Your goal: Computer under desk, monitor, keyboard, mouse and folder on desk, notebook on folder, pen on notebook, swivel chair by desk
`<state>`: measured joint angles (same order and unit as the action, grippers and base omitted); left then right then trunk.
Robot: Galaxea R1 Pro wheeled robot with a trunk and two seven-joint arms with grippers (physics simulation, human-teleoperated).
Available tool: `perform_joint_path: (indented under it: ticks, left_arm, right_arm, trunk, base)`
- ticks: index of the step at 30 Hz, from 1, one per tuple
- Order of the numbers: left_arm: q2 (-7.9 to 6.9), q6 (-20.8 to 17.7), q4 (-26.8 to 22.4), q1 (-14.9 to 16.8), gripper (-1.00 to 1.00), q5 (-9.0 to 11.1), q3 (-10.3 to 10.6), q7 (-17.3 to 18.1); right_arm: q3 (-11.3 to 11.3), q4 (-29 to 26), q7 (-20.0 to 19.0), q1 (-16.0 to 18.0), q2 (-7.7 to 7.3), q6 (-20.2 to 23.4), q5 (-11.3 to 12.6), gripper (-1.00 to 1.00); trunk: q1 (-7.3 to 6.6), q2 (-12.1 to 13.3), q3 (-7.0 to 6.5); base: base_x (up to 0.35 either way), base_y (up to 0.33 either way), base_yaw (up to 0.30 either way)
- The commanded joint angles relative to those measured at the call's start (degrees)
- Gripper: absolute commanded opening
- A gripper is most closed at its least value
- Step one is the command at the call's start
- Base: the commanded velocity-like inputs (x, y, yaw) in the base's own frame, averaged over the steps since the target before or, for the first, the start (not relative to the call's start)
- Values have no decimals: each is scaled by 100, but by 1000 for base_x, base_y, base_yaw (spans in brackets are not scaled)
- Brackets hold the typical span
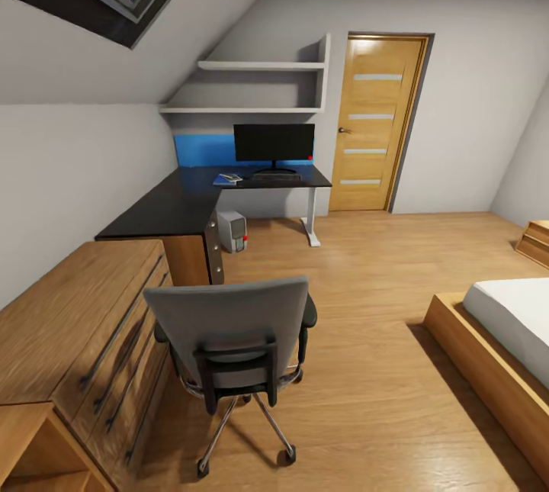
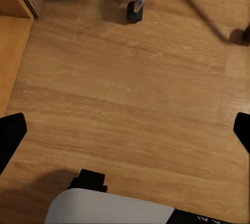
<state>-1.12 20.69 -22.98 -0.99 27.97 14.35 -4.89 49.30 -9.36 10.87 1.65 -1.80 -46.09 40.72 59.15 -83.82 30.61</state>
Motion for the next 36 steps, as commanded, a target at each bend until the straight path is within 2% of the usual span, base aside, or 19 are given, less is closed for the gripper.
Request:
perform_joint_path:
  ticks: [1,5,7,12,16,21,27,30,36]
  left_arm:
    - [-13,-324,-281,-4,100,19,48,-228]
    - [-25,-1107,-797,-2,100,17,50,-607]
    - [-31,-1594,-1109,17,100,16,47,-822]
    - [-36,-1979,-1402,189,100,18,43,-994]
    - [-37,-2110,-1476,408,100,27,42,-1055]
    - [-45,-2134,-1362,507,100,35,38,-1070]
    - [-58,-1956,-1082,546,100,27,30,-1073]
    - [-60,-1838,-962,552,100,25,31,-1065]
    - [-49,-1779,-856,555,100,22,41,-1058]
  right_arm:
    - [43,-88,58,36,-4,5,13,100]
    - [39,-194,69,232,5,25,35,100]
    - [36,-233,84,482,20,66,51,100]
    - [30,-263,170,929,98,386,62,100]
    - [28,-273,251,1355,176,947,66,100]
    - [29,-274,279,1612,207,1316,69,100]
    - [65,-272,275,1715,228,1435,66,100]
    - [64,-232,259,1735,376,1455,64,100]
    - [54,-29,250,1742,515,1462,48,100]
  trunk:
    - [23,-44,23]
    - [111,-205,95]
    - [154,-285,131]
    - [264,-485,221]
    - [352,-646,293]
    - [462,-846,382]
    - [594,-1087,490]
    - [660,-1207,544]
    - [791,-1448,652]
  base:
    - [0,0,0]
    - [0,0,0]
    - [0,0,0]
    - [0,0,0]
    - [0,0,0]
    - [0,0,0]
    - [0,0,0]
    - [0,0,0]
    - [0,0,0]
